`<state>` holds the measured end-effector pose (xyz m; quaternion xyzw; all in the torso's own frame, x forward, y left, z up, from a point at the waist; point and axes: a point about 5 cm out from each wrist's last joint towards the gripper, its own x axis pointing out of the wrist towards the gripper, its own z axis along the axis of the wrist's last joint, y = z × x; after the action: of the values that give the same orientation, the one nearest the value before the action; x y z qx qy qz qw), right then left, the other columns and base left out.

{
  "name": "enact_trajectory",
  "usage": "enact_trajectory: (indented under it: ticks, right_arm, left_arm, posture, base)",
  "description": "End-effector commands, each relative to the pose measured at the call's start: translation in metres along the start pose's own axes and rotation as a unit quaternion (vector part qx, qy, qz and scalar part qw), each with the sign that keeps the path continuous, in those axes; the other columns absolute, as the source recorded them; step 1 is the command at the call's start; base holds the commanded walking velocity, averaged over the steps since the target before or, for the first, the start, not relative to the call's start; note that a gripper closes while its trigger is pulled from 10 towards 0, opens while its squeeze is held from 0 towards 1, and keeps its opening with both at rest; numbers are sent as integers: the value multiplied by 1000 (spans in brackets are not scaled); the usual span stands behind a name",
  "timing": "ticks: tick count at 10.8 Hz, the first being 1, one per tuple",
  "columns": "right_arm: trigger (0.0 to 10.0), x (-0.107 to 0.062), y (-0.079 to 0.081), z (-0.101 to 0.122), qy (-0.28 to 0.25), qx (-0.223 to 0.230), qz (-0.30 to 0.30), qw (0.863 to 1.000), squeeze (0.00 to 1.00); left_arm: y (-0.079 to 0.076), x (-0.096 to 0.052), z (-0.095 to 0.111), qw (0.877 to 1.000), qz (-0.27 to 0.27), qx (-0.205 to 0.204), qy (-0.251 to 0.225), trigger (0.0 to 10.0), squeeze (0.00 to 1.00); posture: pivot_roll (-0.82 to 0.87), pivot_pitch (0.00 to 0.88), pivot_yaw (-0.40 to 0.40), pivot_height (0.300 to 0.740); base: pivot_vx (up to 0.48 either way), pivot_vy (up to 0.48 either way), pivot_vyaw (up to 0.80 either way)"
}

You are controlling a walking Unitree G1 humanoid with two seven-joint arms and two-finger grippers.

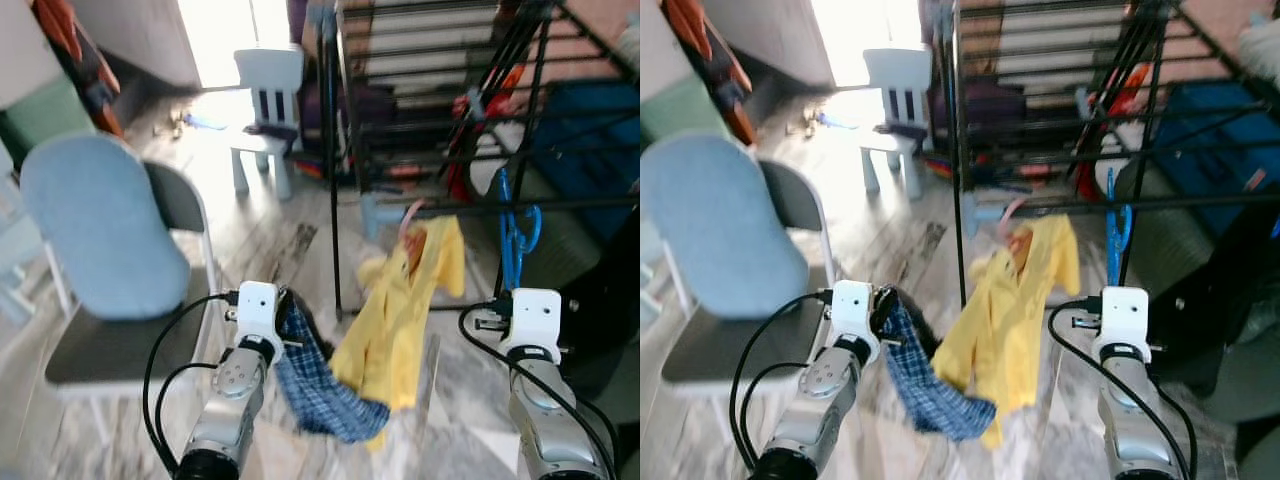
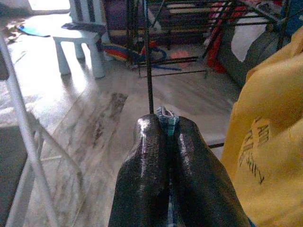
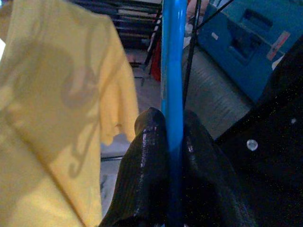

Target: Hang hanger

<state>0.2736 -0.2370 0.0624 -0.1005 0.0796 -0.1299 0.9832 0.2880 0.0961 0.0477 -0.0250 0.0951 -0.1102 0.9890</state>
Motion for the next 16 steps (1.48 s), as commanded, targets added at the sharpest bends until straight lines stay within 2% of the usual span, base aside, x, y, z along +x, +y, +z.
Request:
enact_trajectory:
  ticks: [1, 12, 14, 15, 16]
  right_arm:
    - [10000, 0, 3, 5, -7, 1, 8, 1000, 0]
    - [10000, 4, 11, 0, 23, 3, 24, 999, 0]
    - [10000, 4, 17, 2, 24, 14, 38, 999, 0]
    - [10000, 5, 17, 1, 35, 39, 35, 998, 0]
    - [10000, 6, 18, 1, 38, 28, 40, 998, 0]
  left_arm:
    - [1, 0, -1, 1000, 2, 6, 1, 10000, 0]
    - [3, 0, -3, 1000, 6, 10, 5, 10000, 0]
    - [3, 1, -3, 1000, 5, 9, 5, 10000, 0]
    - [2, 1, -3, 1000, 4, 9, 5, 10000, 0]
    - [2, 1, -3, 1000, 3, 8, 6, 10000, 0]
  posture:
    - [-224, 0, 68, 740]
    - [-223, 0, 65, 740]
    - [-224, 0, 64, 740]
    - [-224, 0, 63, 740]
    - [-224, 0, 63, 740]
  base:
    - [-334, 0, 0]
    - [-334, 0, 0]
    - [-337, 0, 0]
    - [-337, 0, 0]
    - [-337, 0, 0]
